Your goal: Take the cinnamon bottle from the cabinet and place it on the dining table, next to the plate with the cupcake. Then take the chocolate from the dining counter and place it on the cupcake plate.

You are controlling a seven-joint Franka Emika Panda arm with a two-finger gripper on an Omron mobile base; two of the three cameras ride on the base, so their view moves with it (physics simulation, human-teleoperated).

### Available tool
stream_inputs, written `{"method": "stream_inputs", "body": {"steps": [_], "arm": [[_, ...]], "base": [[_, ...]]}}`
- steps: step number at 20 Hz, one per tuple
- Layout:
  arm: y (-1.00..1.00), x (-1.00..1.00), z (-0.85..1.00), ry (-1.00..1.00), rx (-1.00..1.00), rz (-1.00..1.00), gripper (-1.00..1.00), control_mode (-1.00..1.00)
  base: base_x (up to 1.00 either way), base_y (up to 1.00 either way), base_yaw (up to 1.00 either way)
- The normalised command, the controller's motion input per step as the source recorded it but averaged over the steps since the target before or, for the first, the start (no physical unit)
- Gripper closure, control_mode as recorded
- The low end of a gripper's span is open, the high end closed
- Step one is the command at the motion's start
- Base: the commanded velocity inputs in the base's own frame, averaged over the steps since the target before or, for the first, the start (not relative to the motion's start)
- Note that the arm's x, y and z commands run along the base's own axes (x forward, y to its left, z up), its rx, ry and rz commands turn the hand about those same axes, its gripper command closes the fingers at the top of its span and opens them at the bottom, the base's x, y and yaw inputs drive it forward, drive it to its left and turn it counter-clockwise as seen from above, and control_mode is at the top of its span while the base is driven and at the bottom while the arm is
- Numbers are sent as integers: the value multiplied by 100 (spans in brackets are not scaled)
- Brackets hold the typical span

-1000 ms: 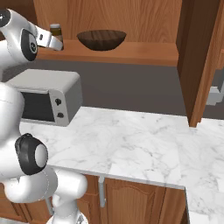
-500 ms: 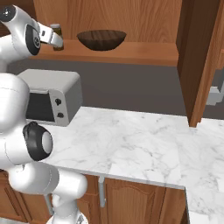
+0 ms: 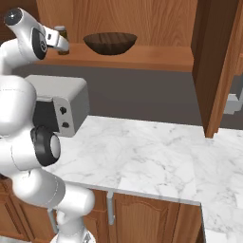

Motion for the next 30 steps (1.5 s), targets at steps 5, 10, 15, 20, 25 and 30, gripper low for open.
{"method": "stream_inputs", "body": {"steps": [5, 10, 15, 20, 25, 30], "arm": [[0, 26, -1, 0, -9, 4, -100, -100], [0, 17, 0, 0, -10, 3, -100, -100], [2, 27, 0, 0, -3, 0, -100, -100], [0, 24, 0, 0, 0, 0, -100, -100], [2, 25, 0, 0, 0, 0, -100, -100], [6, 14, 0, 0, 0, 0, -100, -100]], "base": [[0, 0, 0], [0, 0, 0], [0, 0, 0], [0, 0, 0], [0, 0, 0], [0, 0, 0]]}}
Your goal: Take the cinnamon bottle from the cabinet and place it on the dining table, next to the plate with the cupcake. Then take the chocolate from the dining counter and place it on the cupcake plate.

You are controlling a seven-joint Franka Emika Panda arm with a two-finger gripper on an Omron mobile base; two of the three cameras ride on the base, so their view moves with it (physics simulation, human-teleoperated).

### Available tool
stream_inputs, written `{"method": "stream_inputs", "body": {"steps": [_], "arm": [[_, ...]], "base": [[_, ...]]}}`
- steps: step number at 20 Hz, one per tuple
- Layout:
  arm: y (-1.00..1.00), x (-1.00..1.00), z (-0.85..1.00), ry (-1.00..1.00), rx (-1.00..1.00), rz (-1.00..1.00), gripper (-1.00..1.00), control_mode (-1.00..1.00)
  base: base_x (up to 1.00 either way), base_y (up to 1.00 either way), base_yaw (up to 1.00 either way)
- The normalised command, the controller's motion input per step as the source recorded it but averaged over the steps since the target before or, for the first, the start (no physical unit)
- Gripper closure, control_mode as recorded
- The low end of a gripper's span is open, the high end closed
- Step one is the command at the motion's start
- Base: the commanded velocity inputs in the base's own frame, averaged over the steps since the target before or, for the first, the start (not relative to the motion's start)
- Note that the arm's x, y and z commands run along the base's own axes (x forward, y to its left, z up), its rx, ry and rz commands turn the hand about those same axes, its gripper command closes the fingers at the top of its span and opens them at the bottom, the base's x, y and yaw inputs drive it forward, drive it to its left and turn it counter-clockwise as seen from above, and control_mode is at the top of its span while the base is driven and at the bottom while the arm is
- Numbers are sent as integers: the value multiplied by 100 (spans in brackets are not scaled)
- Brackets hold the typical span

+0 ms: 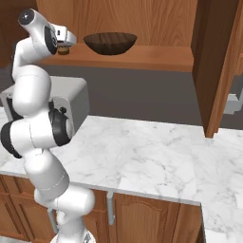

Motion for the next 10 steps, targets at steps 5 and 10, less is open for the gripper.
{"method": "stream_inputs", "body": {"steps": [5, 10], "arm": [[2, 11, -1, 0, 0, 0, -100, -100], [0, 8, -1, 0, 0, 0, -100, -100]], "base": [[0, 0, 0], [0, 0, 0]]}}
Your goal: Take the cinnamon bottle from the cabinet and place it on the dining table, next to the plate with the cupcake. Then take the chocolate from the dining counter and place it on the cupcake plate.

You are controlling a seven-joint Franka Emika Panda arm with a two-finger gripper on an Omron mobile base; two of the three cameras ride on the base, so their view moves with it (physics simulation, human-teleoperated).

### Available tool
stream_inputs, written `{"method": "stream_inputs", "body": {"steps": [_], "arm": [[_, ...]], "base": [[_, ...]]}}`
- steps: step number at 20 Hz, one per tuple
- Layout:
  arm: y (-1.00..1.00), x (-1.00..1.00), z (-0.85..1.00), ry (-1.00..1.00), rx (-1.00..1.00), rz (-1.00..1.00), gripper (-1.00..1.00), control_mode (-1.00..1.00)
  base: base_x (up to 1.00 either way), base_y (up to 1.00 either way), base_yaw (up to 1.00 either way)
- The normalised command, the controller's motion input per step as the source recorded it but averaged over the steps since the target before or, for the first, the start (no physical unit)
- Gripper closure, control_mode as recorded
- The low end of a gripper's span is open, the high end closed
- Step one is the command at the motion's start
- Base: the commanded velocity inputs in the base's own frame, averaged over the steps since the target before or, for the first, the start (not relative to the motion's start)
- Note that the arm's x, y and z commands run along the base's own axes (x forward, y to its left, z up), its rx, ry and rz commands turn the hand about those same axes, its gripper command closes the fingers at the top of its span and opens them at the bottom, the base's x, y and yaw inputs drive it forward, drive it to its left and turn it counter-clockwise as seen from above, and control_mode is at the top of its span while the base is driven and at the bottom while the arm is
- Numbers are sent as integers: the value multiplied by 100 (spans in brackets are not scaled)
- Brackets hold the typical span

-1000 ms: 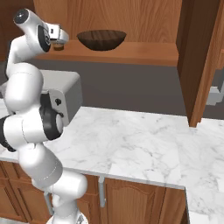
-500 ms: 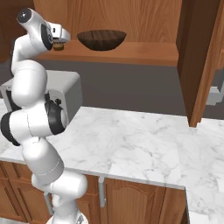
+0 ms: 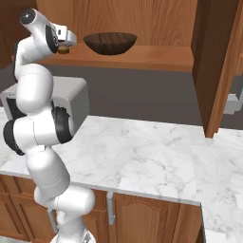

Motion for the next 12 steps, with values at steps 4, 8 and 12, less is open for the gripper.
{"method": "stream_inputs", "body": {"steps": [4, 8, 12], "arm": [[2, 0, -1, -1, 0, 0, 100, -100], [-1, -10, 0, -7, 0, 0, 100, -100], [0, -18, -1, -10, 0, 0, 100, -100]], "base": [[0, 0, 0], [0, 0, 0], [0, 0, 0]]}}
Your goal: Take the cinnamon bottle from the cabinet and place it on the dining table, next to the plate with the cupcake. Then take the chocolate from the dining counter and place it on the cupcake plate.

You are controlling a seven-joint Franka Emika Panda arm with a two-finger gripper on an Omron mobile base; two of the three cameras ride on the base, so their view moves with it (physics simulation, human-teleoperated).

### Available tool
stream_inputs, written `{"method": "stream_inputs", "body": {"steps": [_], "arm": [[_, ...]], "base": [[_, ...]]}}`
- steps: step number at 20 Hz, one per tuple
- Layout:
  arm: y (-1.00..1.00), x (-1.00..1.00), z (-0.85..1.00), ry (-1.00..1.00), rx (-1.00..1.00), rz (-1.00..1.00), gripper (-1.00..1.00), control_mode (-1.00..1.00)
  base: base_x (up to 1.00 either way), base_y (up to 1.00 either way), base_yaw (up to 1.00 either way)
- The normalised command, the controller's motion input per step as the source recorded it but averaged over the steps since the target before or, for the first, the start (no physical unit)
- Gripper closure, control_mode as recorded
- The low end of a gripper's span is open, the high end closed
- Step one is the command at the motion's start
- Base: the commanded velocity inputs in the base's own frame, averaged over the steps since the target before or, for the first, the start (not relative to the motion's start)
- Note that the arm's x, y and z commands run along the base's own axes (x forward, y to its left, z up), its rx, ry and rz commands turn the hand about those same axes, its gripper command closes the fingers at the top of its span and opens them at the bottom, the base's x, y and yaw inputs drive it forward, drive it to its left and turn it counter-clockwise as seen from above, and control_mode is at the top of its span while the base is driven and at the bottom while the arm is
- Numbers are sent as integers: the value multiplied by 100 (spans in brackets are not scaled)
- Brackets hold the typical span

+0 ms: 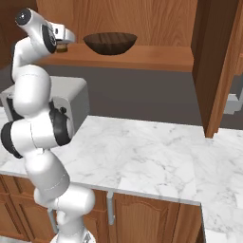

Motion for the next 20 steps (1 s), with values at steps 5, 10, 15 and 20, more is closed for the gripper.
{"method": "stream_inputs", "body": {"steps": [5, 10, 15, 20], "arm": [[0, -41, 0, -16, 0, 0, 100, -100], [-5, -67, 3, -11, 9, 0, 100, -100], [-15, -73, 11, 0, 20, 1, 100, -100], [-21, -82, 12, 0, 12, 9, 100, -100]], "base": [[0, 0, 0], [0, 0, 0], [0, 0, 0], [0, 0, 0]]}}
